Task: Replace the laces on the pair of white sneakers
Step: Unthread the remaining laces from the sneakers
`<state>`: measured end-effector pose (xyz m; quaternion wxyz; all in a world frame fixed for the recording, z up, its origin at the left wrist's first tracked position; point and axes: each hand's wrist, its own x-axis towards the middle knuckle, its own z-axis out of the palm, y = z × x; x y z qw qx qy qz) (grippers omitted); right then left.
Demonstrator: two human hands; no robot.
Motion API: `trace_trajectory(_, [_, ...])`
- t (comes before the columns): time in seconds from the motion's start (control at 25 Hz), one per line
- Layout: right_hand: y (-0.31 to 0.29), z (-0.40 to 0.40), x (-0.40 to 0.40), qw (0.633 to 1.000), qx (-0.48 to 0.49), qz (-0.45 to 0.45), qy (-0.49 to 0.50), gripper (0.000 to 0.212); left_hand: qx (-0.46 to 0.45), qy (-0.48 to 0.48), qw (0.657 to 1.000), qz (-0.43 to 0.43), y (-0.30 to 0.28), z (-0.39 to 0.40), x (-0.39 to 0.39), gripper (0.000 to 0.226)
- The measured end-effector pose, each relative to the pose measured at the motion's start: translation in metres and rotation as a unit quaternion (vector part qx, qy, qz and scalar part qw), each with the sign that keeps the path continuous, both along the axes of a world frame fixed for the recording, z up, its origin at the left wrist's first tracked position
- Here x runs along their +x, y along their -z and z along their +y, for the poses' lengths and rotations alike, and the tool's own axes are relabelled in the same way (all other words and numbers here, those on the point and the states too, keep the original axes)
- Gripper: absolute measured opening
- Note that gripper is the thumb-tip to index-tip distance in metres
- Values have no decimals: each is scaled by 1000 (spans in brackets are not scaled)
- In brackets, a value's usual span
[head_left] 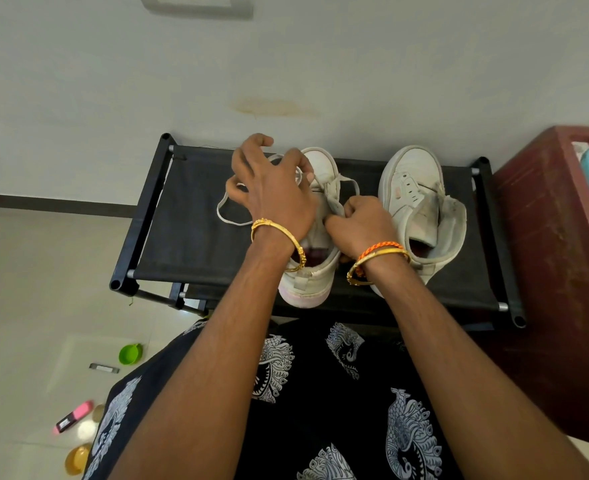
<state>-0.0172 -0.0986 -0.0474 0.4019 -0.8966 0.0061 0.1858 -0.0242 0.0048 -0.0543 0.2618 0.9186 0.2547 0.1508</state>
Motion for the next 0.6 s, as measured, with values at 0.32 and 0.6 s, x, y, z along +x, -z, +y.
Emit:
trace_trajectory(0.32, [-2,-3,0,1000,-6,3,-3,35,-137,-137,951,-239,-11,15,1,12])
trace_trajectory(0.6, [-3,-1,0,1000,-12,7,-4,35,-315,-29,922,-222,-12,16,1,8])
